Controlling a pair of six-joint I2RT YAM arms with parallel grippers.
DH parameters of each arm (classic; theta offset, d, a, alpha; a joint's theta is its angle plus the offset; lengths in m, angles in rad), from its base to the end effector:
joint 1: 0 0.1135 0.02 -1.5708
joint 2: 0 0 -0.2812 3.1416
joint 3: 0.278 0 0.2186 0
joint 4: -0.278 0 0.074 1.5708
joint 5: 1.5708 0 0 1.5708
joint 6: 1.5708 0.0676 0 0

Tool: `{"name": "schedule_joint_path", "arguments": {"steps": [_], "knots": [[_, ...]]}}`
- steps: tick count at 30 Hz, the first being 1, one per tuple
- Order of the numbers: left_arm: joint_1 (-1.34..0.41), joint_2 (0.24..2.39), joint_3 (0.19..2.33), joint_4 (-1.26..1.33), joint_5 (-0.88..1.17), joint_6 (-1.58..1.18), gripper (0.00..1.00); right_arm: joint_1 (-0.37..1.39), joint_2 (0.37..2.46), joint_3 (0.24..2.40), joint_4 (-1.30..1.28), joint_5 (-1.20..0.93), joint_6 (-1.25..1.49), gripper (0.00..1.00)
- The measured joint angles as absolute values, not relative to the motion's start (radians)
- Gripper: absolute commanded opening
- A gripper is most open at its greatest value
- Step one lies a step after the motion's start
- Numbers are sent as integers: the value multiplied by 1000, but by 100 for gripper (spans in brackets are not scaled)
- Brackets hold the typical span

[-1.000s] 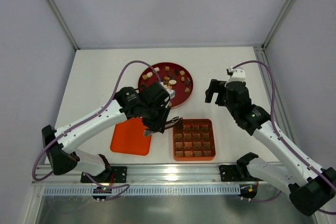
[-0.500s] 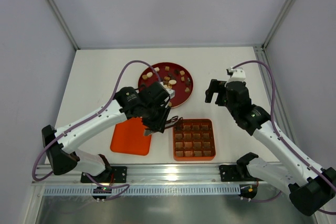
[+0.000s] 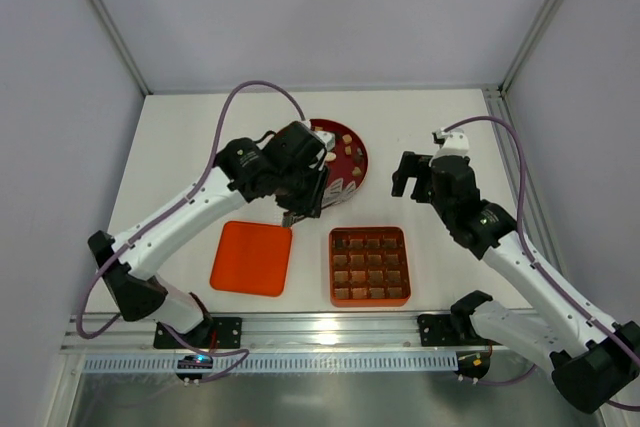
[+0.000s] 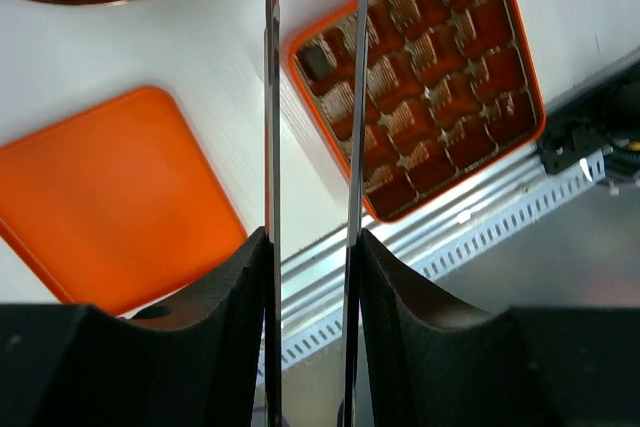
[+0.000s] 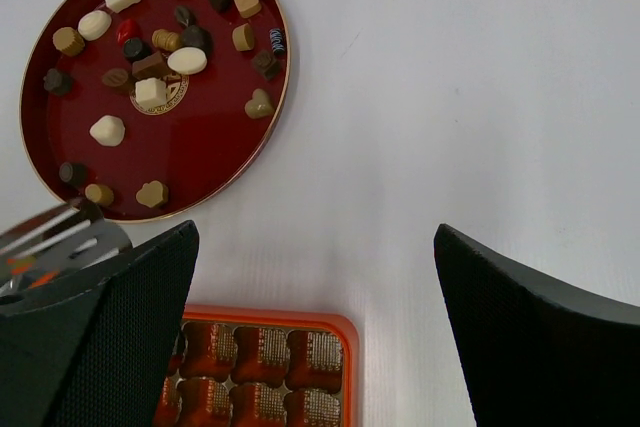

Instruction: Pack the chocolate

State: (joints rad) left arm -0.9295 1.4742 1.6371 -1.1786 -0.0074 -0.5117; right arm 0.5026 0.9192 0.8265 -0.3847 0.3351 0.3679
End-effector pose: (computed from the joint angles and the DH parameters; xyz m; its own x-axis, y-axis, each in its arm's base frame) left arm 0.1591 -0.2122 0.3663 -0.8345 0.2993 -0.4626 0.4477 0.8578 -0.2526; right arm 0.1744 0.0705 0.3140 -0.4473 0.1417 -0.8831 -0.0408 0.9831 0.1785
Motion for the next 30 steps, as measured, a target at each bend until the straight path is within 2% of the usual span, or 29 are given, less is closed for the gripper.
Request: {"name": "schedule_joint_path", "arguments": {"steps": [13,20,30], "knots": [[-667,1750,1755,-1152,-88,-419,42,503,906,826,-390,326,360,100],[-626,1872,1804,-1139,-123,-403,43,503,894,826,-390,314,352,100],[-626,1914,1843,-1123,-123,-399,43,503,881,826,-390,315,344,100]]}}
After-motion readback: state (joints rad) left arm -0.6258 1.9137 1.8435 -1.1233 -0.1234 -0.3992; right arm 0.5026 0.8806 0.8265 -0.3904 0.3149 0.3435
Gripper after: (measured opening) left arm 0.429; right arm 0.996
